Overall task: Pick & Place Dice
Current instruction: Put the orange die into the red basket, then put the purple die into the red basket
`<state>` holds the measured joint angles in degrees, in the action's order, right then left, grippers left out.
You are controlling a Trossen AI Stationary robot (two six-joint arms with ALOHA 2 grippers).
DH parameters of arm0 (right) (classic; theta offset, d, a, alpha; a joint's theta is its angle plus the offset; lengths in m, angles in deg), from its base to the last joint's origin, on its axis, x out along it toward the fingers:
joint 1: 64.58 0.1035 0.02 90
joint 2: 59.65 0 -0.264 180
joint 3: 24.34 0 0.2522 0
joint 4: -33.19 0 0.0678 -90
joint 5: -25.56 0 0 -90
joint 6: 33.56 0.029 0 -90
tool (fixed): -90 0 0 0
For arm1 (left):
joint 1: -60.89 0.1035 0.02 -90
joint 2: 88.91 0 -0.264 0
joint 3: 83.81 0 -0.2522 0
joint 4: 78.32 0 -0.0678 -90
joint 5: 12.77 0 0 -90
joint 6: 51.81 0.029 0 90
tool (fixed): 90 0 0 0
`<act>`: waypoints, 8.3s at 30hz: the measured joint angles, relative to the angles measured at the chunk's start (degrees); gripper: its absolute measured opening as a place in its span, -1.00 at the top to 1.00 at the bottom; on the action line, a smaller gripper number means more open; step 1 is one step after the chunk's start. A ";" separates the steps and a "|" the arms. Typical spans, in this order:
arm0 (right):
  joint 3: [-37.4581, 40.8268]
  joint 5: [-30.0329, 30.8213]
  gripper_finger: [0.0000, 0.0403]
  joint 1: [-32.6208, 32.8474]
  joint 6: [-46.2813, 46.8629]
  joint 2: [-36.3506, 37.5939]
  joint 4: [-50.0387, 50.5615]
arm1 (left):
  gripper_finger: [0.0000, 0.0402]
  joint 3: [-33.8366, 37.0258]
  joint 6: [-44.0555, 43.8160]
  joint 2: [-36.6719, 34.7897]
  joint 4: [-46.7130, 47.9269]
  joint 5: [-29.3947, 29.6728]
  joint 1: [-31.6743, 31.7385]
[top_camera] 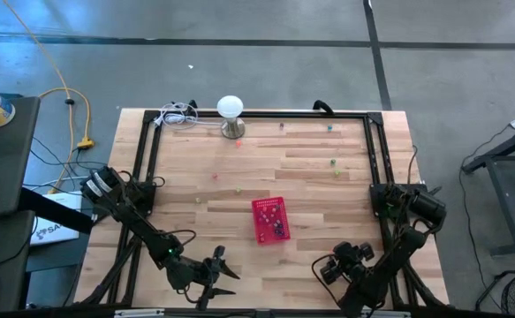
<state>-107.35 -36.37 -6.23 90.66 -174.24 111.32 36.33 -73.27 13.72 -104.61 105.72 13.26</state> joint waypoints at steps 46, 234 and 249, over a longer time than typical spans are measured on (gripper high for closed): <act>-2.20 8.81 0.86 -5.99 -5.93 -1.46 -2.81 | 0.02 0.02 0.03 0.02 1.53 0.01 0.73; 1.18 -23.09 0.87 2.67 7.71 5.07 -13.41 | 0.02 0.15 -5.58 0.31 9.88 -0.31 2.34; -8.31 8.83 0.86 -8.10 -24.32 4.76 -14.83 | 0.02 0.17 -9.97 -0.12 10.62 -2.35 2.36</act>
<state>-115.67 -27.55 -14.32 66.34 -169.47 96.49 36.50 -83.24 13.60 -93.99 103.38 15.62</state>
